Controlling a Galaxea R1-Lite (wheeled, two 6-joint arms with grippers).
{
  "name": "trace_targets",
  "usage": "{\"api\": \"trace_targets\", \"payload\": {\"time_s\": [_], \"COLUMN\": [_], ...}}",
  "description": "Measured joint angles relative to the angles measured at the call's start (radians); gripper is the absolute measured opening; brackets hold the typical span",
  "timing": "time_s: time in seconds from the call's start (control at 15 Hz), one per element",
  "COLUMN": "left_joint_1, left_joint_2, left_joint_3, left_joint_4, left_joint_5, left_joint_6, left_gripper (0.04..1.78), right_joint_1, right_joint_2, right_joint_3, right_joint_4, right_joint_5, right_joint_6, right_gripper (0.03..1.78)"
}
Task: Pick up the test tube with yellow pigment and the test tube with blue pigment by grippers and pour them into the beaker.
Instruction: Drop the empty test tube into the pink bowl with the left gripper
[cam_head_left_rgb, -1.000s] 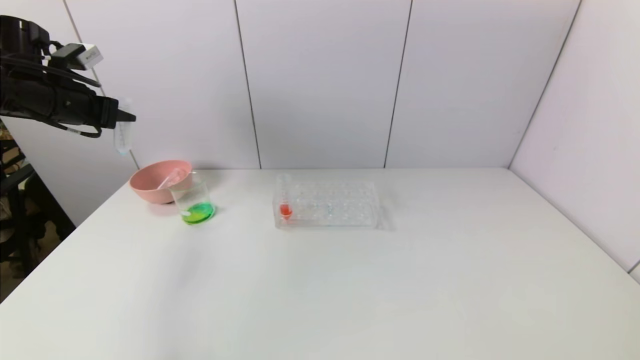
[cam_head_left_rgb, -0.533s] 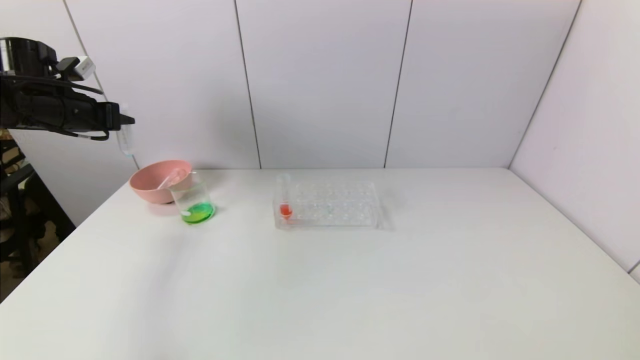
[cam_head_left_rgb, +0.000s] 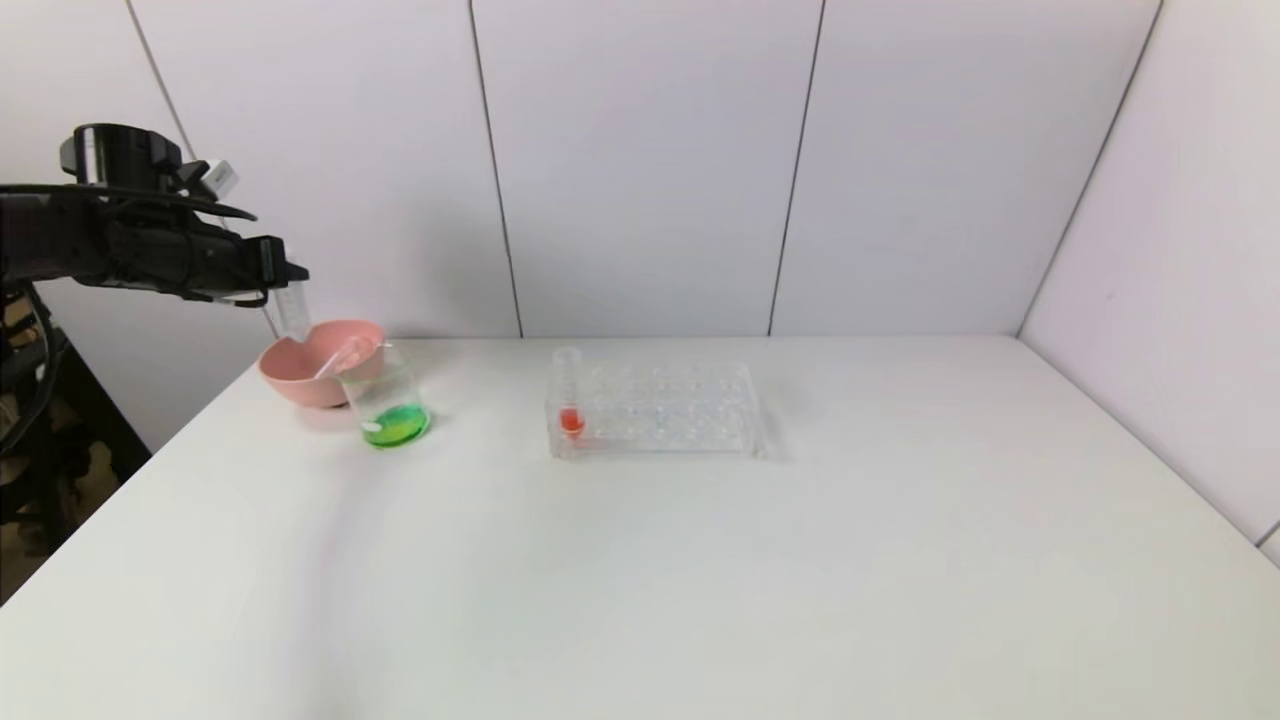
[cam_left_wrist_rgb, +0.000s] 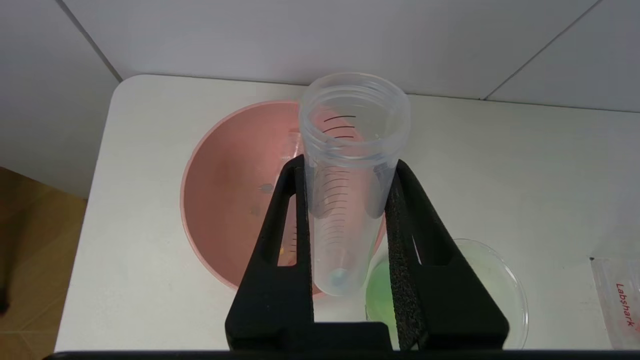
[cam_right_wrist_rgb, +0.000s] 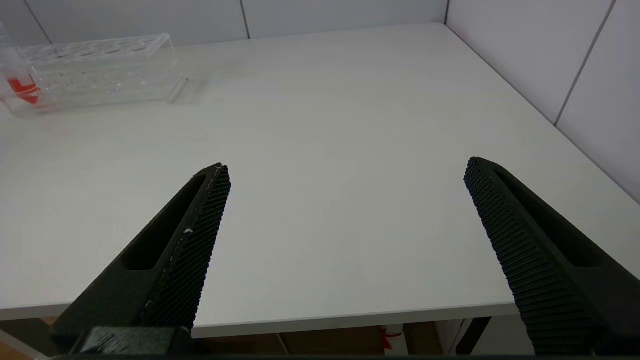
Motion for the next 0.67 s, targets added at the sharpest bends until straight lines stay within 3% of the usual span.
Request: {"api": "trace_targets", "payload": {"time_s": [0.67], "left_joint_1": [-0.005], "left_joint_2": [0.043], "left_joint_3": [-0.019], "left_joint_4": [0.007], "left_joint_5": [0.038], "left_joint_6": [-0.002], "left_gripper": [0.44], "right_joint_1": [0.001], "right_joint_2": [0.0], "right_joint_3": [0.0], "right_joint_4": [0.0], "right_joint_5": [0.0], "right_joint_6": [0.0], "right_gripper": [1.71]}}
